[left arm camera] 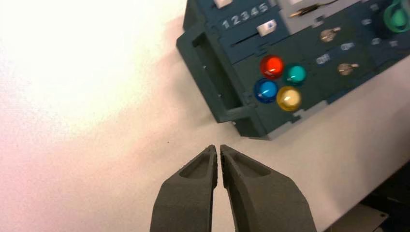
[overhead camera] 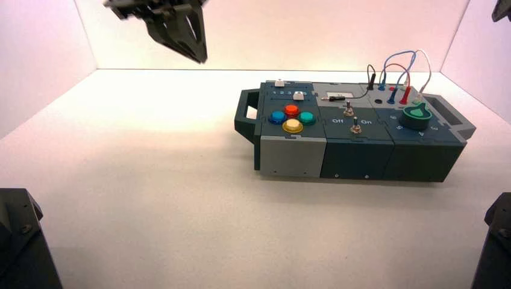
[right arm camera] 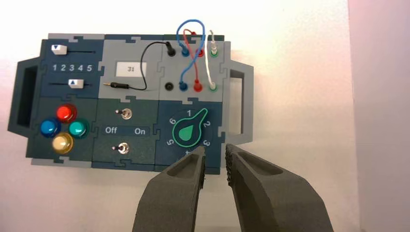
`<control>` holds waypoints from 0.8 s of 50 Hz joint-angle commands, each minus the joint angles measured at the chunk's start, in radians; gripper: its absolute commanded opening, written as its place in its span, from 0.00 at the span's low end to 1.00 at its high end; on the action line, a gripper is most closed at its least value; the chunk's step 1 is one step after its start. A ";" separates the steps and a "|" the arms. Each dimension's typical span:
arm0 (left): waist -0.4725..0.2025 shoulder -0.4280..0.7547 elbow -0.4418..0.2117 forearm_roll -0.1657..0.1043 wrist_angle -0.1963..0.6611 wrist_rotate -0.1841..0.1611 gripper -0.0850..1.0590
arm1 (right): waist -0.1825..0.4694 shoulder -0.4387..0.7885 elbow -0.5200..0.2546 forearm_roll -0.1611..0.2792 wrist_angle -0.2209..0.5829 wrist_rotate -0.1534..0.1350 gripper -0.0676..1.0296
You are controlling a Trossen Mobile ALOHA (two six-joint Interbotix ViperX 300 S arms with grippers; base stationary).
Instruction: Flip the bottom switch on with the right gripper.
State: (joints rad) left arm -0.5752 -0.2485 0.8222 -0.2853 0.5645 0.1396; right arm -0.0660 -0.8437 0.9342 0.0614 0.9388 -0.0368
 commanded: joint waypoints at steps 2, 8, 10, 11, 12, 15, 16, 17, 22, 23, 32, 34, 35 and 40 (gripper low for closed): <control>0.006 0.081 -0.058 0.000 -0.006 0.008 0.11 | 0.043 0.008 -0.020 0.020 -0.011 -0.009 0.29; 0.006 0.137 -0.091 0.000 -0.009 0.017 0.11 | 0.104 0.021 -0.023 0.026 -0.026 -0.003 0.29; 0.006 0.156 -0.104 -0.002 -0.009 0.021 0.10 | 0.124 0.031 -0.023 0.028 -0.031 -0.002 0.29; 0.006 0.167 -0.112 -0.002 -0.008 0.025 0.10 | 0.127 0.032 -0.023 0.029 -0.031 0.000 0.29; 0.006 0.172 -0.117 -0.002 -0.008 0.026 0.10 | 0.132 0.038 -0.023 0.031 -0.032 0.002 0.29; 0.006 0.201 -0.141 -0.003 0.000 0.031 0.10 | 0.141 0.048 -0.026 0.035 -0.034 0.002 0.29; 0.006 0.206 -0.146 -0.002 0.002 0.032 0.10 | 0.143 0.051 -0.028 0.037 -0.034 0.002 0.29; 0.005 0.213 -0.155 -0.003 0.005 0.037 0.10 | 0.143 0.054 -0.029 0.038 -0.035 0.002 0.29; 0.002 0.245 -0.195 -0.003 0.014 0.048 0.08 | 0.143 0.055 -0.034 0.044 -0.041 0.002 0.29; 0.000 0.256 -0.206 -0.003 0.018 0.051 0.07 | 0.143 0.054 -0.035 0.046 -0.043 0.000 0.29; -0.003 0.298 -0.261 -0.003 0.041 0.071 0.06 | 0.144 0.063 -0.044 0.054 -0.046 -0.002 0.30; -0.003 0.307 -0.273 -0.005 0.052 0.072 0.06 | 0.146 0.066 -0.049 0.060 -0.046 -0.002 0.30; -0.003 0.313 -0.279 -0.005 0.058 0.074 0.06 | 0.146 0.067 -0.051 0.064 -0.048 0.000 0.30; -0.003 0.339 -0.304 -0.006 0.084 0.089 0.06 | 0.155 0.077 -0.061 0.080 -0.051 -0.003 0.31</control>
State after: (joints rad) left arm -0.5768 0.0920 0.5599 -0.2869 0.6335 0.2148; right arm 0.0767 -0.7716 0.9112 0.1258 0.8974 -0.0368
